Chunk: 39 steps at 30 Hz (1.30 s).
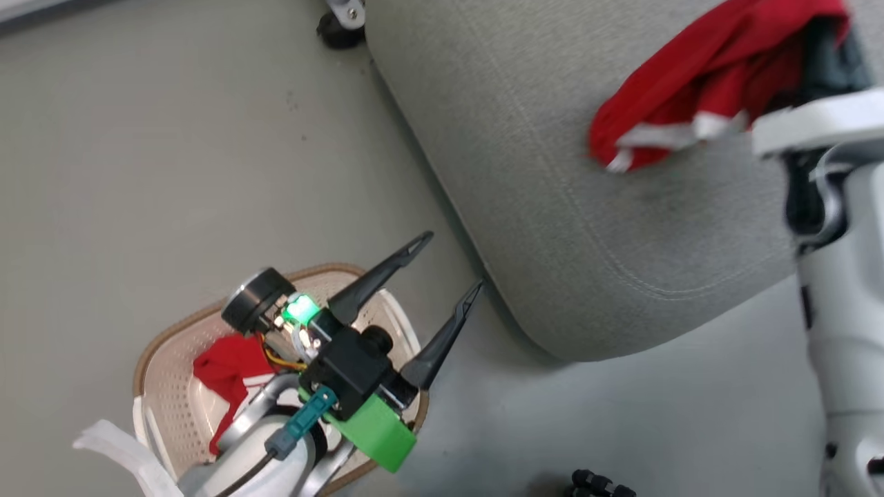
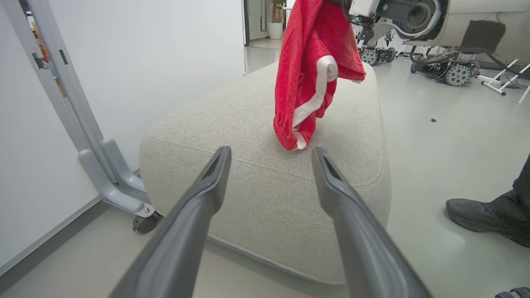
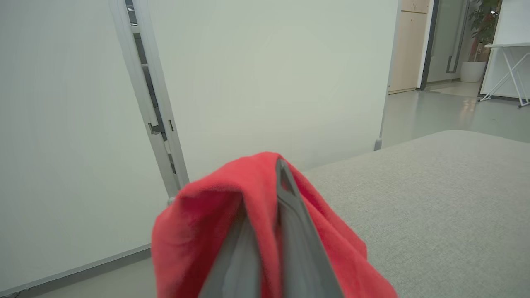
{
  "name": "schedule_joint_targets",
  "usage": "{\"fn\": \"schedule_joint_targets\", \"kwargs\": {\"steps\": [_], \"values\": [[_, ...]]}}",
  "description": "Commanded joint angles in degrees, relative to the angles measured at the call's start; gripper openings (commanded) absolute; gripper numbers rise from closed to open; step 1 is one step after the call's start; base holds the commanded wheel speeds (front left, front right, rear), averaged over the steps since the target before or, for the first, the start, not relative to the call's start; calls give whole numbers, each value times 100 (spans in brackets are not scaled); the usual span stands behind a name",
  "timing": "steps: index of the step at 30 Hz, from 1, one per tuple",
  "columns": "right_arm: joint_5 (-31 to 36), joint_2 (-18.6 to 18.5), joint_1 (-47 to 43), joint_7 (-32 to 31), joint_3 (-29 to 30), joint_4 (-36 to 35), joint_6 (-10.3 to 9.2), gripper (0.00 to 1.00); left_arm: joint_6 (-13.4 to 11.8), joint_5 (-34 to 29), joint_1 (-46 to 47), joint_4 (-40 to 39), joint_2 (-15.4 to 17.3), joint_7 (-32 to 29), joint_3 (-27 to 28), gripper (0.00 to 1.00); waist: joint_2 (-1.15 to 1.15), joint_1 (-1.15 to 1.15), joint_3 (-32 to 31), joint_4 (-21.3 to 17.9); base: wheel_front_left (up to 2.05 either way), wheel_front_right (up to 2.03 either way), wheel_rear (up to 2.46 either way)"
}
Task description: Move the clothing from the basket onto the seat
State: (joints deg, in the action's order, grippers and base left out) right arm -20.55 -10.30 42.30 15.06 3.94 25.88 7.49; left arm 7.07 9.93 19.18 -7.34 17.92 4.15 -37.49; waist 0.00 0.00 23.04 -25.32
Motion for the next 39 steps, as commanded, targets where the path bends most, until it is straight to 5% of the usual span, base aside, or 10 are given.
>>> {"fn": "schedule_joint_targets", "kwargs": {"steps": [1, 15, 16, 17, 27, 39], "values": [[62, -113, 285, 15, 104, 5, 0, 0, 18, -65, 206, -41, 61, 39, 15, 100, 0, 0, 666, 598, 0, 0, 0], [345, -1043, 1682, 16, 940, 1535, 0, 2, 5, -243, 971, -49, 18, 260, 41, 100, 0, 0, 1713, 1376, 0, 0, 0], [391, -1065, 1709, 16, 1011, 1686, 0, 43, 5, -252, 996, -36, 13, 280, 33, 100, 0, 0, 1748, 1394, 0, 0, 0], [419, -1064, 1730, 16, 1077, 1769, 0, 100, 4, -256, 1017, -18, 10, 299, 31, 100, 0, 0, 1764, 1402, 0, 0, 0], [660, -540, 621, 17, 1703, 1503, 0, 100, -130, -145, 1007, 321, -102, 567, 36, 100, 0, 0, 1494, 1398, 0, 0, 0], [932, 344, -1361, 17, 1449, -420, 0, 100, -382, 151, 537, 842, -372, 933, 75, 100, 0, 0, 624, 1601, 0, 0, 0]]}}
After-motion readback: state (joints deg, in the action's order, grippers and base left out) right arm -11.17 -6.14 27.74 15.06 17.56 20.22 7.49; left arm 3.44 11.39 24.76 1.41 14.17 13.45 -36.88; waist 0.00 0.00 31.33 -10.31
